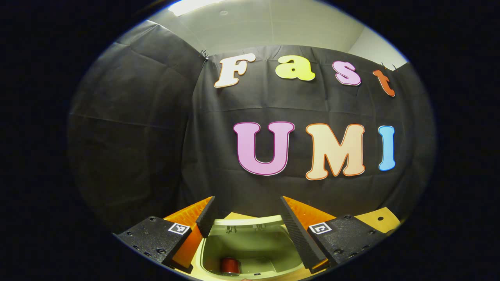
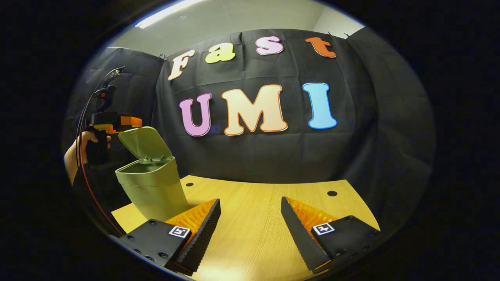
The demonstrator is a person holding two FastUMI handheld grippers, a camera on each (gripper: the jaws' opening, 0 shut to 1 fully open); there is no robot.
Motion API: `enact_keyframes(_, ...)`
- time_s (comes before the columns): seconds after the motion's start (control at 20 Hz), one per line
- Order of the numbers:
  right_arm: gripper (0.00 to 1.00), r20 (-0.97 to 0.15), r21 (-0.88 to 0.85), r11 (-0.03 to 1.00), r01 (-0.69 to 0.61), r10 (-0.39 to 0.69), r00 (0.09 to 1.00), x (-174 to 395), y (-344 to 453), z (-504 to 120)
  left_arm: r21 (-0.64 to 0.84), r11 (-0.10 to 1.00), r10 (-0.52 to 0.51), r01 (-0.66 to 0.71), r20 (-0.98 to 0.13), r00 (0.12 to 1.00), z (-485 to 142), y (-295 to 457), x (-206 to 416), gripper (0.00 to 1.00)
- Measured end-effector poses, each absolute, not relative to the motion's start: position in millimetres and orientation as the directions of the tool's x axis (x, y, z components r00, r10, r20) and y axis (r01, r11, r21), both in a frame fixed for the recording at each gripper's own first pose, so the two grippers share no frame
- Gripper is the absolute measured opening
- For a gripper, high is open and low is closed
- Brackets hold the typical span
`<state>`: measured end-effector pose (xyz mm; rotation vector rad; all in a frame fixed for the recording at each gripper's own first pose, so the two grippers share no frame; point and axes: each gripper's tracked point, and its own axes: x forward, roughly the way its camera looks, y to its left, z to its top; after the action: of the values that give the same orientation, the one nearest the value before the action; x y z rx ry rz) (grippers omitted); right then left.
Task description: Press the lid of the desktop garbage bin to open it, pick up the crumpled paper on the desktop and throw it into the bin, then pick up the pop can on the desktop and drop it into the bin, and finally close the garbage bin lid.
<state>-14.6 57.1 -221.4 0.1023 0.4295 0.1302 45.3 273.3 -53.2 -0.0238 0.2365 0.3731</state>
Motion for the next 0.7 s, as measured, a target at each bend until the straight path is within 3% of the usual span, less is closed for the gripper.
enact_keyframes(0.35, 0.97, -0.368, 0.106, 0.982, -0.156, 0.184, 0.911, -9.2, 56.5, -199.4, 0.037, 0.931, 0.359, -0.364, -0.283, 0.889, -82.0, 251.9, 18.9, 0.95)
enact_keyframes(0.7, 0.98, -0.402, 0.089, 0.981, -0.175, 0.196, 0.894, -10.7, 54.4, -208.1, 0.028, 0.939, 0.332, -0.343, -0.346, 0.878, -121.6, 233.9, 2.5, 0.94)
